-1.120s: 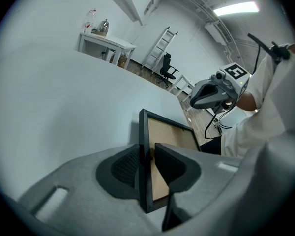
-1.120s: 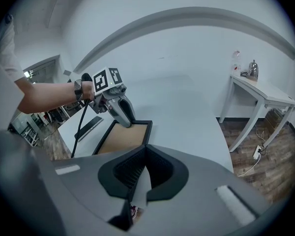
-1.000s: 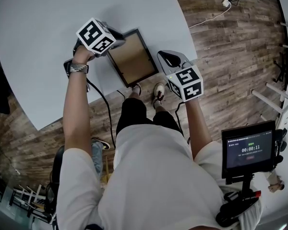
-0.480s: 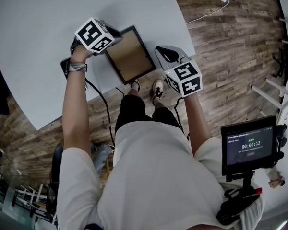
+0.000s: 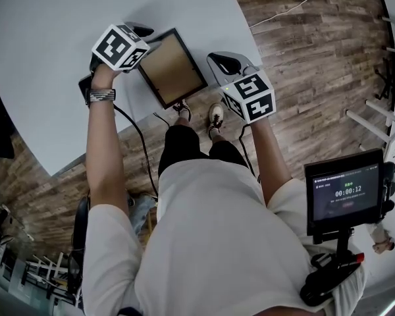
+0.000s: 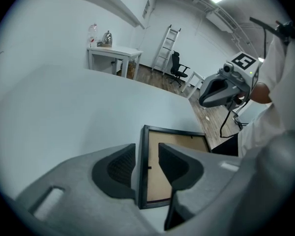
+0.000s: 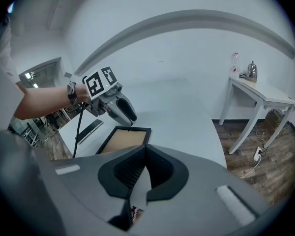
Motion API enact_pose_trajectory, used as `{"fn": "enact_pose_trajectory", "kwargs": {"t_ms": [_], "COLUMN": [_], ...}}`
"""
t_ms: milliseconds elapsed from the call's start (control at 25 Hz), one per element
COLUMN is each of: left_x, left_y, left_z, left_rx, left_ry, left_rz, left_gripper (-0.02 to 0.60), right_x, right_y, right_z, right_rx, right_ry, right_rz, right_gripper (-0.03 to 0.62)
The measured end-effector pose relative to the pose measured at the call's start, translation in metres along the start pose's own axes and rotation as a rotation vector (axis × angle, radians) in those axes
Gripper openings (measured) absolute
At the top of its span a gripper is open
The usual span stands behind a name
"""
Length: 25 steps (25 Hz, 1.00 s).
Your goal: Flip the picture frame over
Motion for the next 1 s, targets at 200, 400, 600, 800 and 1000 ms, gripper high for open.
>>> {"fn": "enact_pose_trajectory", "kwargs": {"t_ms": [200,400,600,800,1000], "left_x": [0.015,0.017,0.018,0.023,0.052], "left_y": [0.004,-0.009,-0.016,-0.026,-0.026], "left_z": [0.004,0.018,0.019,0.021,0.015], "left_rx": [0.048,0.095,0.11,0.128,0.172], "left_ry": [-0.055,-0.095,-0.134,-0.178,-0.28], "left_rz": [-0.095,-0.131,-0.175,-0.246,-0.362], "left_gripper": [0.067,0.013,0.006,0.006,0.005], "right_x": [-0.004,-0.004,-0.009,-0.009,-0.007], "right_y": [0.003,0.003,0.0,0.001,0.005], "right_z": [-0.014,-0.022,-0.036,-0.044,-0.066], "right_rx": [0.029,0.056,0.093,0.127,0.181], "right_ry": [-0.024,-0.047,-0.083,-0.11,-0.15], "right_rz": [-0.01,-0.011,-0.017,-0.031,-0.046], "right_gripper": [0.003,0.003,0.003,0.003,0.002]}}
Point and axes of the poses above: the fingertips, and each gripper's own axes: x backward along the fingers, y to its left, z out of its underside, the point moved 1 cm from there along x, backward along the fingers, and after that the axes turned 2 degrees about y, right-handed, at the moved point
